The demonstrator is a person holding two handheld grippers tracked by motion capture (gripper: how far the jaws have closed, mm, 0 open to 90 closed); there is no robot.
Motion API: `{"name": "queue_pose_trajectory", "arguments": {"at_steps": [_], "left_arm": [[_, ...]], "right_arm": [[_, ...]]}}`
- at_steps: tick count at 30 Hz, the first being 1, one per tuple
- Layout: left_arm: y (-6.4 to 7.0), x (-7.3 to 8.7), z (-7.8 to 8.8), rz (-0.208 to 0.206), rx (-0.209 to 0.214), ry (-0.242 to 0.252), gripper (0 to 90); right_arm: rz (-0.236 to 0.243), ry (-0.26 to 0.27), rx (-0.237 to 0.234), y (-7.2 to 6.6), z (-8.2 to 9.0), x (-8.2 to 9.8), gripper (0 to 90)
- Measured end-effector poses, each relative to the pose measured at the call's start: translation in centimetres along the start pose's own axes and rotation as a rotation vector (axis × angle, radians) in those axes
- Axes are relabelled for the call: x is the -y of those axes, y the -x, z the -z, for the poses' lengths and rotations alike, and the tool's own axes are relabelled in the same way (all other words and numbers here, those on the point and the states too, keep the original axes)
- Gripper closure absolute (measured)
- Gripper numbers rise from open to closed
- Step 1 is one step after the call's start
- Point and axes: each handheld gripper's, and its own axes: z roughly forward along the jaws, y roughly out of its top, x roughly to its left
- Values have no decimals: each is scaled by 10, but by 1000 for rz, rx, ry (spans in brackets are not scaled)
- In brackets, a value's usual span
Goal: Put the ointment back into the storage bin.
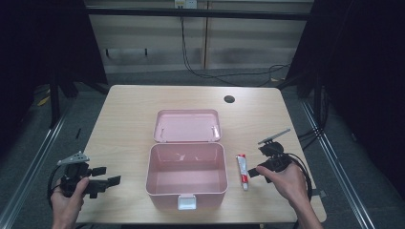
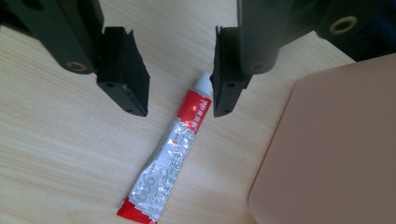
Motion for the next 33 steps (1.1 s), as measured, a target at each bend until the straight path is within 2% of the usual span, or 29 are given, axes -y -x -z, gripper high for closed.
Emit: {"name": "queue_pose_trajectory", "arguments": {"at_steps": [7,12,16,26,33], "left_arm": [[0,0,0,-1,2,-1,181],[0,0,0,3,3,0,181],[0,0,-1,4,3,-1,180],[0,0,-1,1,3,-7,181],[0,0,-1,5,6,-7,181]], "right_arm": [[-3,-89,24,-4,-11,-11,604],[-9,-116,40,-6,-15,-20,639],[-22,-160,50,-9,-21,-26,641],[-41,-222,74,-13,-38,-35,646],[-60,-245,79,-13,-46,-40,647]]}}
